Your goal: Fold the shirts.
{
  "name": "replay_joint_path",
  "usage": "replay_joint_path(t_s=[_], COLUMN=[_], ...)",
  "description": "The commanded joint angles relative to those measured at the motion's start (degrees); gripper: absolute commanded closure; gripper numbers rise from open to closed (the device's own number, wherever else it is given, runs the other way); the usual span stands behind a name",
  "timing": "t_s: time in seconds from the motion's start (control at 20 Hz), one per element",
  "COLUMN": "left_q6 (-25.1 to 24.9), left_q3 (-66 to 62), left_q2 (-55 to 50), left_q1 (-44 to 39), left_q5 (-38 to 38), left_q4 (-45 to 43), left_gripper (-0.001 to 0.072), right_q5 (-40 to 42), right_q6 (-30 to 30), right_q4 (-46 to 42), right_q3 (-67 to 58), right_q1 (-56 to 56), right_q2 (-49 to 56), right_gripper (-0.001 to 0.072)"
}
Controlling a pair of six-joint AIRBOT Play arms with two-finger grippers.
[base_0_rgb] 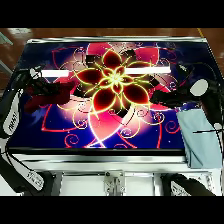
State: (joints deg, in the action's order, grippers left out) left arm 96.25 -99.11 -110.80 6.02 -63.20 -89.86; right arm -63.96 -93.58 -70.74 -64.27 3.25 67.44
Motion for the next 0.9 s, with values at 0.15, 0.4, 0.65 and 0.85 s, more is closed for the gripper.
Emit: replay_joint_path(t_s=[0.15, 0.4, 0.65, 0.85], left_q6=[-3.43, -3.74, 3.69, 6.21], left_q3=[-3.91, -4.63, -4.61, -1.44], left_q2=[13.97, 39.47, 54.69, 53.94], left_q1=[-3.96, -14.58, -31.36, -43.43], left_q5=[-0.96, -0.9, 2.69, 3.41], left_q4=[0.31, 0.33, 0.31, 0.26], left_gripper=[0.0672, 0.0672, 0.0673, 0.0672], right_q5=[0.04, -2.97, -2.78, -3.96], right_q6=[1.66, 5.62, 7.48, 7.15], right_q4=[2.58, 5.75, 2.1, -2.54], right_q3=[-0.07, -1.09, -8.35, -11.61], right_q1=[0.07, 0.07, 0.02, 0.02], right_q2=[0.0, -4.81, -17.05, -24.85], right_gripper=[0.0046, 0.0046, 0.0046, 0.0046])
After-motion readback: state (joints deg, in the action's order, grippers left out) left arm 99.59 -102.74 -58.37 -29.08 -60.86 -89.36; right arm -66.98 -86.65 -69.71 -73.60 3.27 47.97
